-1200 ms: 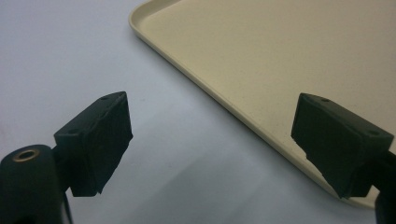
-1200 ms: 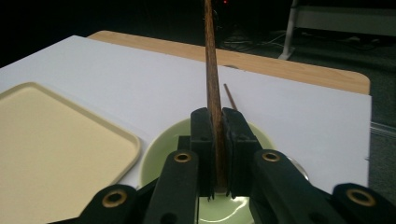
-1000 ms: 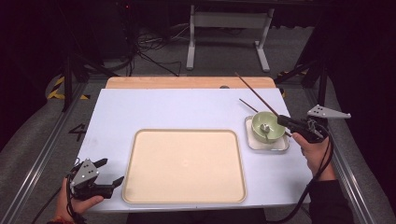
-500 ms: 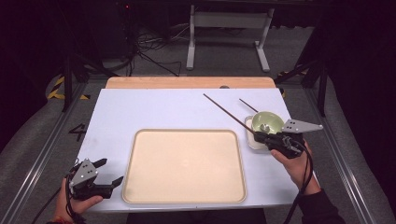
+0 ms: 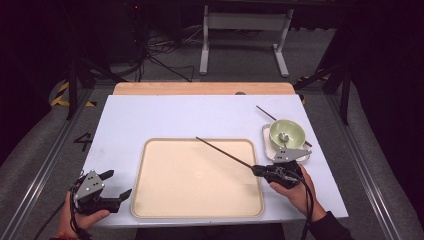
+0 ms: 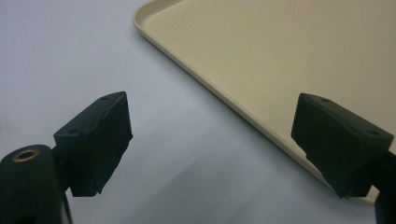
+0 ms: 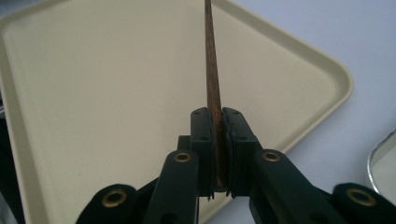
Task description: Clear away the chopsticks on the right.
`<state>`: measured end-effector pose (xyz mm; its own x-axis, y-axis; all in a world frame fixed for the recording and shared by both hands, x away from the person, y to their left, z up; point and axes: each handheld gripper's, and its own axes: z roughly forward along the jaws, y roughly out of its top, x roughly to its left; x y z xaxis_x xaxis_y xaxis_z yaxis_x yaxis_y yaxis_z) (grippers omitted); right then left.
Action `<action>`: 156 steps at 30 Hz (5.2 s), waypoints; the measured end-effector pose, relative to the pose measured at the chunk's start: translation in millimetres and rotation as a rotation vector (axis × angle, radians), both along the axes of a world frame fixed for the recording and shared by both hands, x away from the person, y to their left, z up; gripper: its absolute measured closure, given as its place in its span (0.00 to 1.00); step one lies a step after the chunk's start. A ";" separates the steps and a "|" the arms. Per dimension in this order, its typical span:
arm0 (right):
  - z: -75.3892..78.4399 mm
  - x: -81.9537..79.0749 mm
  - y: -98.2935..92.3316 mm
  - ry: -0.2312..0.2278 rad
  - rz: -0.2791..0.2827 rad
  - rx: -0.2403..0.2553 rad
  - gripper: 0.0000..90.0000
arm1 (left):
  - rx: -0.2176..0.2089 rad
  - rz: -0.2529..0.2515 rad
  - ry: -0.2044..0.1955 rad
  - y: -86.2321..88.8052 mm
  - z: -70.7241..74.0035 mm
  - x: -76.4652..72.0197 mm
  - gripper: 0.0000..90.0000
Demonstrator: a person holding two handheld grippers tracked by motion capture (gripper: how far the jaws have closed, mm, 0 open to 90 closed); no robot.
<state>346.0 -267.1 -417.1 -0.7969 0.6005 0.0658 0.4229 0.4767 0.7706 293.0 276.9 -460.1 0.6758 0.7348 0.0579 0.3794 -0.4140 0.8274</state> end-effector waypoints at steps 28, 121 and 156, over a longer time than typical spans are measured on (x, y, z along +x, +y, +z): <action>-25.3 4.1 18.8 0.073 0.031 -0.069 0.92 | 0.001 -0.005 0.005 -0.2 -0.7 0.3 0.14; -23.1 93.6 -169.9 0.021 -0.539 0.015 0.81 | 0.017 -0.007 0.030 -1.0 -4.6 1.7 0.13; 49.7 32.5 -179.1 -0.247 -0.556 0.195 0.95 | 0.038 -0.008 0.022 -2.9 -4.3 0.8 0.13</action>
<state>378.5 -446.3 -367.4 -0.3749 0.9245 0.0695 0.3654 0.0785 0.9275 293.9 273.9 -464.4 0.6834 0.7267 0.0703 0.3937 -0.4479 0.8027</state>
